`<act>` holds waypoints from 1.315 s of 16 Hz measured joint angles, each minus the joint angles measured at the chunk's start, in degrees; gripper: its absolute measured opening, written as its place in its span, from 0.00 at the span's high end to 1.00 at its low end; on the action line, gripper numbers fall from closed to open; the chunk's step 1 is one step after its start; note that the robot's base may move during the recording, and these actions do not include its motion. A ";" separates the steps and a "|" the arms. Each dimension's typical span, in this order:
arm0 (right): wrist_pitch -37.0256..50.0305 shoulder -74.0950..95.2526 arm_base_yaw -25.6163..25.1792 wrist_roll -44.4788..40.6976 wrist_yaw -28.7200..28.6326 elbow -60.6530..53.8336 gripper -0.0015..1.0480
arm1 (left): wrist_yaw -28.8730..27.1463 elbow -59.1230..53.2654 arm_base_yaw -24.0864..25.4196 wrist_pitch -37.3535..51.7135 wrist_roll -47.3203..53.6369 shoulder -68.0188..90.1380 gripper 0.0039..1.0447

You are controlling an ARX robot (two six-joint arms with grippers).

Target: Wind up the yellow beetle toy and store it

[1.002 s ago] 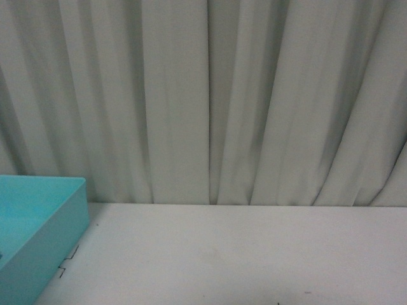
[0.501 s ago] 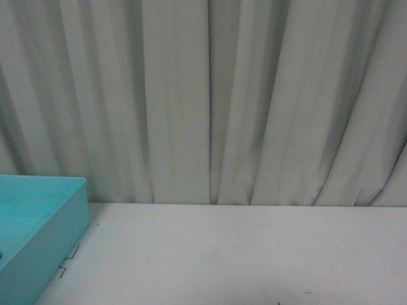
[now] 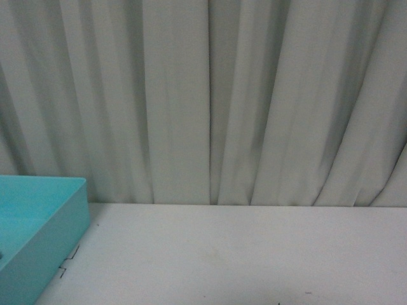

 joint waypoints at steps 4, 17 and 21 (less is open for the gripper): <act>0.00 0.00 0.00 0.00 0.02 0.00 0.06 | 0.02 -0.04 0.00 -3.69 0.00 -5.68 0.99; 0.00 0.00 0.00 0.00 0.02 0.00 0.06 | 0.02 -0.04 0.00 -3.61 -0.13 -5.70 0.06; 0.02 0.00 0.00 0.00 0.02 0.00 0.06 | 0.02 -0.04 0.00 -3.63 -0.13 -5.70 0.06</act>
